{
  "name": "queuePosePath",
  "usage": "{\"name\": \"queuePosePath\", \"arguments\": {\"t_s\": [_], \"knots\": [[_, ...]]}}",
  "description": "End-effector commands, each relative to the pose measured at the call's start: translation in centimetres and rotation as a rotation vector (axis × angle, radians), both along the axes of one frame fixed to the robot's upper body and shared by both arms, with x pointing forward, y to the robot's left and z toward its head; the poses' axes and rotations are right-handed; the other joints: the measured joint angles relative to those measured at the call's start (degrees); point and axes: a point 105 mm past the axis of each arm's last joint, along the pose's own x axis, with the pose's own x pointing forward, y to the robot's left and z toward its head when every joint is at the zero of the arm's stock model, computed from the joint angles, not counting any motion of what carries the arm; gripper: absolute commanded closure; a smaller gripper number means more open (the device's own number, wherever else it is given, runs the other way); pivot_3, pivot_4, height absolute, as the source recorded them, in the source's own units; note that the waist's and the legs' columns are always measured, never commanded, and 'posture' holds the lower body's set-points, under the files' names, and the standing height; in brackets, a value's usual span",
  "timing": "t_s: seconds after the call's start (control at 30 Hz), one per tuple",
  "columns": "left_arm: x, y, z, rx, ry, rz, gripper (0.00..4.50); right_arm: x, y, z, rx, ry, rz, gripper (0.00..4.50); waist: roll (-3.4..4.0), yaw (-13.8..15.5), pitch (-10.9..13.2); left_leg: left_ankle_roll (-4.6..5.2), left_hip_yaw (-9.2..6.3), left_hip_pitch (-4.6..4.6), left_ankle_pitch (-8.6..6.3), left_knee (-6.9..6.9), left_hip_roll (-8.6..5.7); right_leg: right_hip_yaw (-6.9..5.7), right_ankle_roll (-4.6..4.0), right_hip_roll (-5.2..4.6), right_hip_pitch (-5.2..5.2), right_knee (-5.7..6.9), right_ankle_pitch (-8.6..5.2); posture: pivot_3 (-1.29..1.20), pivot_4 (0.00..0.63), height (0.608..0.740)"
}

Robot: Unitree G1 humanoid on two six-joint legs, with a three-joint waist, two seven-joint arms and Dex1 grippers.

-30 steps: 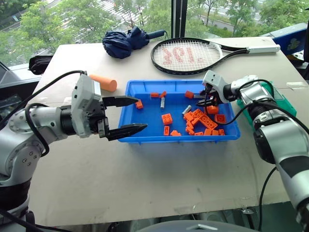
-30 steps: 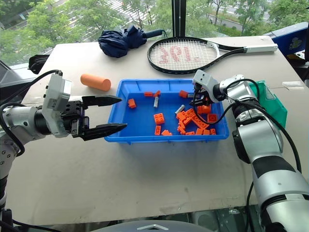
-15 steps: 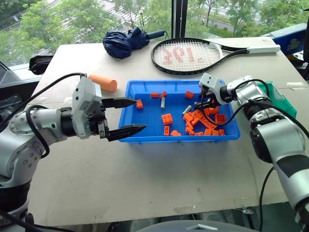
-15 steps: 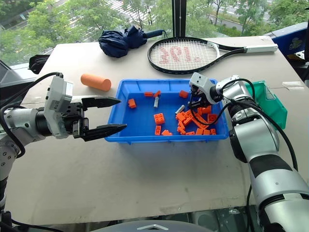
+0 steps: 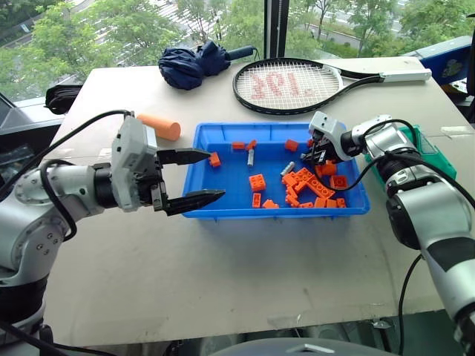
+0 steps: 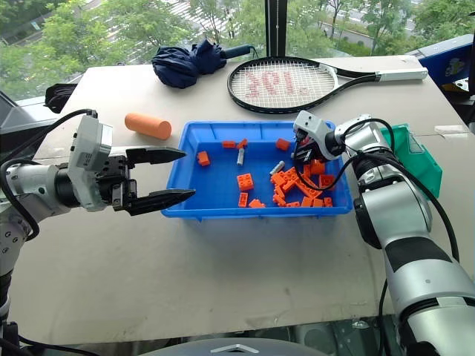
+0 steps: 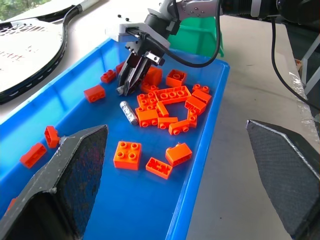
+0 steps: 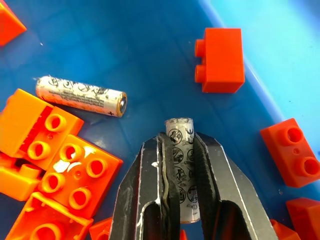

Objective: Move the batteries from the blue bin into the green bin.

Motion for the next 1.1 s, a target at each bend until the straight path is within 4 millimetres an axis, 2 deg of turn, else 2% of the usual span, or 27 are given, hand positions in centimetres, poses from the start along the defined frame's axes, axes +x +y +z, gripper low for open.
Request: {"name": "queuePosePath", "arguments": {"t_s": [0.03,0.13,0.2,0.23,0.33,0.43,0.5,0.73,0.77,0.9,0.97,1.0,1.1], "knots": [[0.2,-0.1,1.0,0.008,-0.056,0.021,0.00,0.2,-1.8,5.8,0.123,-0.166,-0.017,4.42,0.02,0.11,0.02,0.00,0.00,-0.06,0.00,0.00,-0.01,0.00,0.00,-0.02,-0.06,0.00,0.00,0.00,0.150,0.740],[0.2,-0.6,1.8,-0.013,-0.075,0.012,0.00,-2.1,-4.2,8.7,0.186,-0.237,-0.053,4.42,0.02,1.20,0.02,0.01,-0.15,-0.17,-0.01,0.02,-0.05,-0.14,0.01,-0.11,-0.09,0.00,0.00,0.00,0.150,0.740],[0.1,-0.9,2.2,-0.028,-0.081,-0.001,0.00,-3.5,-5.7,9.5,0.190,-0.263,-0.103,4.42,0.02,1.53,0.02,0.03,-0.17,-0.20,-0.02,0.00,-0.08,-0.15,0.01,-0.12,-0.11,-0.01,0.00,0.00,0.150,0.740],[0.1,-1.2,2.4,-0.039,-0.080,-0.012,0.00,-4.3,-6.8,10.0,0.191,-0.275,-0.145,4.42,0.02,1.57,0.01,0.03,-0.15,-0.21,-0.02,-0.01,-0.09,-0.13,0.01,-0.13,-0.12,-0.02,0.00,0.00,0.150,0.740],[0.1,-2.3,3.2,-0.060,-0.089,-0.059,0.00,-6.5,-12.0,10.6,0.144,-0.320,-0.345,4.42,0.02,1.92,0.02,0.04,-0.08,-0.21,-0.02,0.02,-0.08,-0.09,0.01,-0.11,-0.13,0.00,0.00,0.00,0.150,0.740],[0.2,-3.5,4.0,-0.087,-0.099,-0.115,0.00,-8.2,-15.8,10.3,0.111,-0.315,-0.502,4.42,0.02,2.37,0.02,0.07,-0.02,-0.17,-0.03,0.05,-0.13,-0.10,0.01,-0.11,-0.07,0.05,0.00,0.00,0.150,0.740],[0.3,-4.1,4.3,-0.094,-0.105,-0.145,0.00,-8.9,-17.4,9.5,0.091,-0.300,-0.571,4.42,0.01,2.21,0.01,0.08,0.01,-0.10,-0.03,0.10,-0.13,-0.11,0.01,-0.01,0.01,0.05,0.00,0.00,0.150,0.740],[1.2,-5.1,4.7,-0.087,-0.129,-0.193,0.00,-9.6,-20.1,6.7,0.040,-0.264,-0.662,4.42,0.04,1.21,0.01,0.09,0.22,0.13,-0.02,0.11,0.02,0.02,0.02,0.34,0.10,0.13,0.00,0.00,0.150,0.740],[1.2,-5.1,4.8,-0.087,-0.132,-0.196,0.00,-9.6,-20.3,6.6,0.036,-0.263,-0.666,3.51,0.04,1.22,0.01,0.08,0.24,0.13,-0.02,0.11,0.02,0.03,0.02,0.36,0.09,0.13,0.00,0.00,0.150,0.740],[1.2,-4.6,4.7,-0.084,-0.127,-0.198,0.00,-9.3,-19.9,7.4,0.039,-0.312,-0.655,1.81,0.04,1.51,0.01,0.08,0.23,0.11,-0.02,0.12,0.04,0.02,0.02,0.37,0.08,0.10,0.00,0.00,0.150,0.740],[1.5,-3.8,4.1,-0.060,-0.116,-0.163,0.00,-9.0,-18.0,8.3,0.070,-0.328,-0.596,0.92,0.04,1.43,0.01,0.08,0.22,0.10,-0.02,0.15,0.04,0.02,0.02,0.36,0.09,0.10,0.00,0.00,0.150,0.740],[1.6,-3.3,3.8,-0.048,-0.111,-0.144,0.00,-8.9,-16.7,8.6,0.090,-0.328,-0.549,0.92,0.07,1.19,0.01,0.08,0.26,0.10,-0.02,0.15,0.04,0.04,0.02,0.36,0.08,0.10,0.00,0.00,0.150,0.740],[2.2,-1.6,2.8,-0.012,-0.092,-0.074,0.00,-9.0,-11.0,9.2,0.173,-0.313,-0.336,0.92,0.06,0.49,0.01,0.08,0.28,0.15,-0.02,0.13,0.18,0.09,0.01,0.52,0.07,0.11,0.00,0.00,0.150,0.740]]}}
